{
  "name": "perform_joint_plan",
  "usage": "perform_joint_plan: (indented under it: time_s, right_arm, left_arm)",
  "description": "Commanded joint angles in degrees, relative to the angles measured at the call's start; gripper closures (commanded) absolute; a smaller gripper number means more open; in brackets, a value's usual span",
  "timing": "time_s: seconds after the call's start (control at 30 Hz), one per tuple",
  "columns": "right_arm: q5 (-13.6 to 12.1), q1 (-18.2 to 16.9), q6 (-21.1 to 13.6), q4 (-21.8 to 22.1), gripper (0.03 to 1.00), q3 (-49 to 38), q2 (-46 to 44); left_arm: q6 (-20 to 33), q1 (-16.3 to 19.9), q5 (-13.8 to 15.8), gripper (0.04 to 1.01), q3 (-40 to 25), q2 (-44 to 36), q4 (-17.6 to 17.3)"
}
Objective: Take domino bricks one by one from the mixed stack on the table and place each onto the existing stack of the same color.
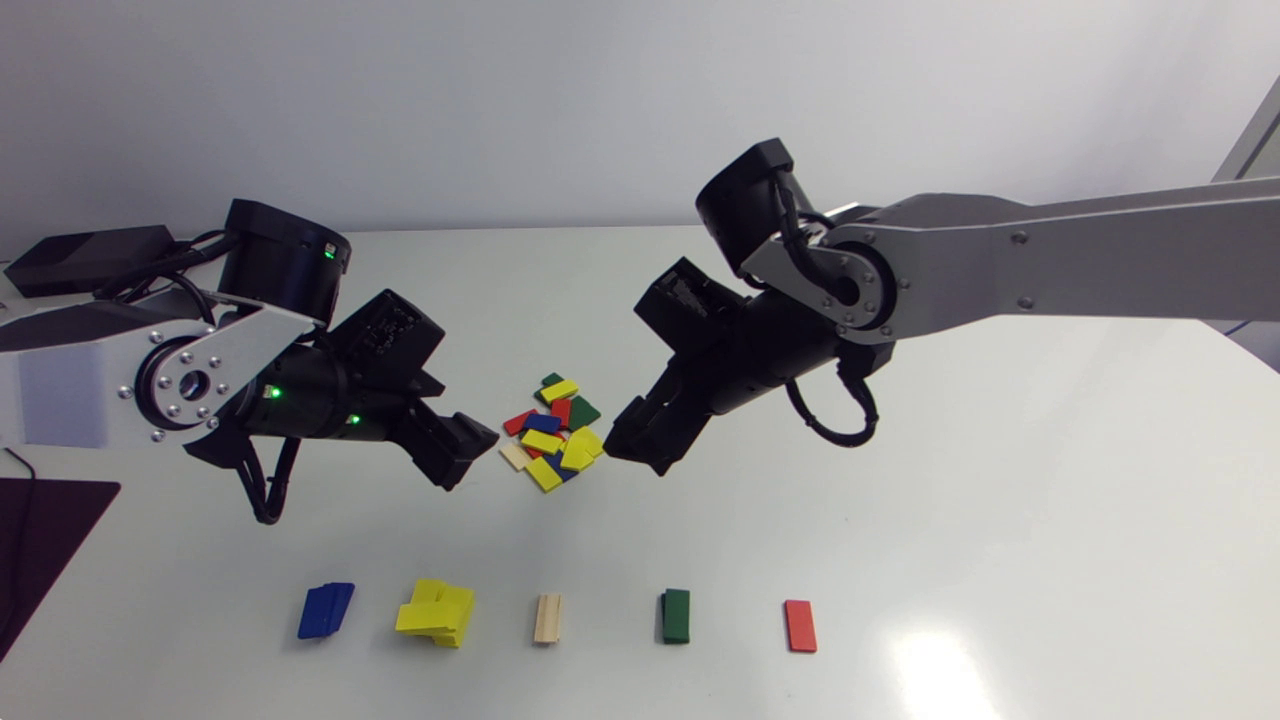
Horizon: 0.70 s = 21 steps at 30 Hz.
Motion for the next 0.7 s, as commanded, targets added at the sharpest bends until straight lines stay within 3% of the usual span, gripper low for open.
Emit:
perform_joint_plan:
  time_s: [0.0, 0.33, 0.67]
  right_arm:
    - [-0.52, 0.50, -1.93, -1.39, 0.090, 1.77, 2.63]
    - [-1.40, -0.12, -6.14, -3.24, 0.079, 8.80, 11.07]
    - [-2.19, -1.09, -14.05, -8.86, 0.079, 18.99, 21.88]
  left_arm:
    - [0.60, -0.19, 0.61, 0.057, -1.67, -0.95, 0.48]
    - [0.60, 0.34, 0.61, 0.057, -1.85, -0.95, 0.48]
    - [0.87, 2.89, 0.61, 0.057, -2.64, -1.21, 0.48]
